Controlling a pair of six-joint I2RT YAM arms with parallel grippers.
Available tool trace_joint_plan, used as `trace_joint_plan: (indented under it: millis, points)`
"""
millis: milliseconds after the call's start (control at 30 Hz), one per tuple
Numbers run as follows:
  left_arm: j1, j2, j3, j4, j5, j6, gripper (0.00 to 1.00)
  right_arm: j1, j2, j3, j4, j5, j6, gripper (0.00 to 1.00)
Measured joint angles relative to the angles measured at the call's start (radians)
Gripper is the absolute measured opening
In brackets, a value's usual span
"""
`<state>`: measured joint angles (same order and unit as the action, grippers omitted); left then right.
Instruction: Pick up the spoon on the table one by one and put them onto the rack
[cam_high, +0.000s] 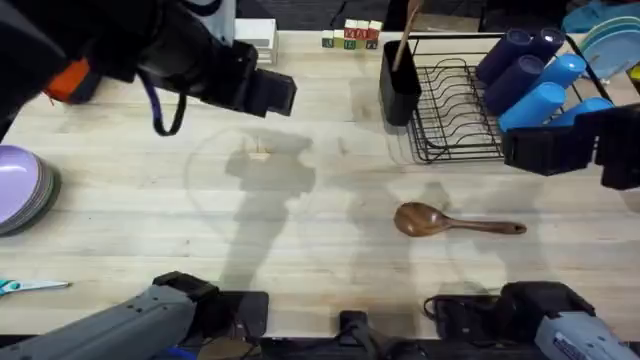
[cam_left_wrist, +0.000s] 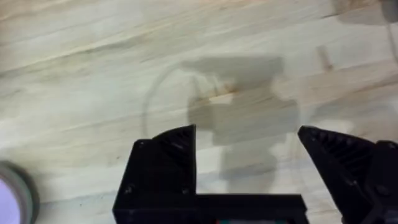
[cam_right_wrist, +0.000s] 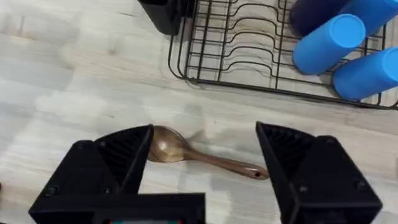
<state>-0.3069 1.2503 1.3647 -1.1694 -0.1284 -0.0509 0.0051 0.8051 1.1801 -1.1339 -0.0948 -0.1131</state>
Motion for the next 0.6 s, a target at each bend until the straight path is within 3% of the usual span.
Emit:
trace_joint_plan:
  millis: [400, 600]
  points:
    - [0.000, -0.042, 0.000, -0.047, -0.081, 0.007, 0.993, 0.000, 0.000, 0.000, -0.002, -0.024, -0.001, 0.996]
    - [0.000, -0.042, 0.000, -0.047, -0.086, 0.007, 0.993, 0.000, 0.007, 0.000, -0.073, -0.074, -0.104, 0.996]
